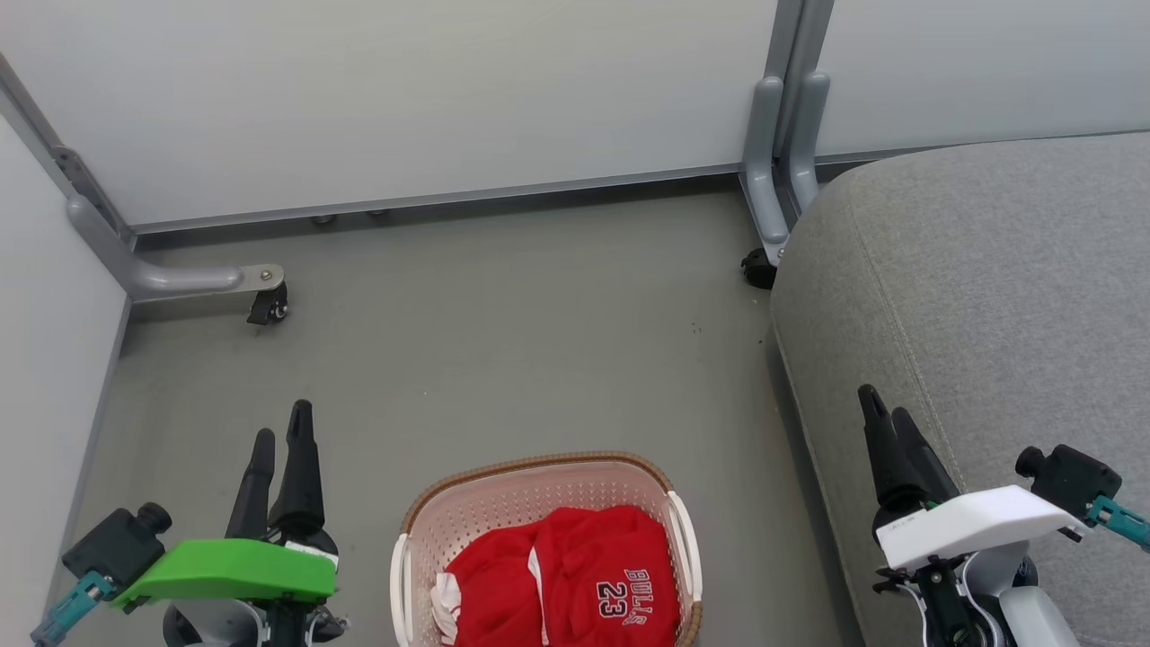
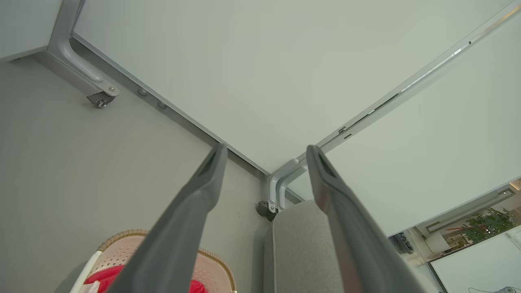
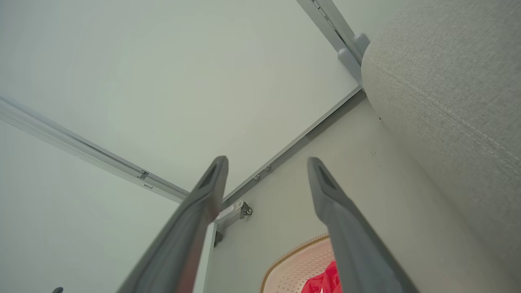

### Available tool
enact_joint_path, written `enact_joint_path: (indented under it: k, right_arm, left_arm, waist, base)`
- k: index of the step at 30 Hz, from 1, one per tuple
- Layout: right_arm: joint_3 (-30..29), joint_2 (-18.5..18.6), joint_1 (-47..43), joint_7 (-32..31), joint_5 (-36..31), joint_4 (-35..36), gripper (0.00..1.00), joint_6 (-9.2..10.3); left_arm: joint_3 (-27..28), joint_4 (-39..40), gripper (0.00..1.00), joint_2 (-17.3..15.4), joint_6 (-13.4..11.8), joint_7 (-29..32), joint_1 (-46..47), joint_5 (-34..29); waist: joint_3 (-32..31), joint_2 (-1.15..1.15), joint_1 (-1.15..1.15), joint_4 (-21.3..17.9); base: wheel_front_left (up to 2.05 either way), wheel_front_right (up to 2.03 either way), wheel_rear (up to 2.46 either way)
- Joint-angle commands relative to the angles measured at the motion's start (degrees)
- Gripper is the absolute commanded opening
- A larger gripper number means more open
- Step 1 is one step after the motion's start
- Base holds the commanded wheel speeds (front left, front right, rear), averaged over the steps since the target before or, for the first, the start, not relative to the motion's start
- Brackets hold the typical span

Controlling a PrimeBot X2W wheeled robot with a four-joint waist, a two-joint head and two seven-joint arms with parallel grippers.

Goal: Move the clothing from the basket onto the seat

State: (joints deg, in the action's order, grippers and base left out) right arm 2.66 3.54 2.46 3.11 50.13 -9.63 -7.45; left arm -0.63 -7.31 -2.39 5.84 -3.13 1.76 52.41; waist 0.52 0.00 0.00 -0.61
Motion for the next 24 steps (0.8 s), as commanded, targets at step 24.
enact_joint_path:
  k: [24]
  right_arm:
    - [3.36, 0.97, -0.88, 4.7, -18.27, 3.39, 1.0, -0.03]
  left_arm:
    - [-3.34, 3.91, 1.0, -0.44, -1.31, -4.71, -1.4, -18.41]
  waist:
    - [-0.08, 0.0, 0.0, -0.42]
  base:
    - [0.0, 0.0, 0.0]
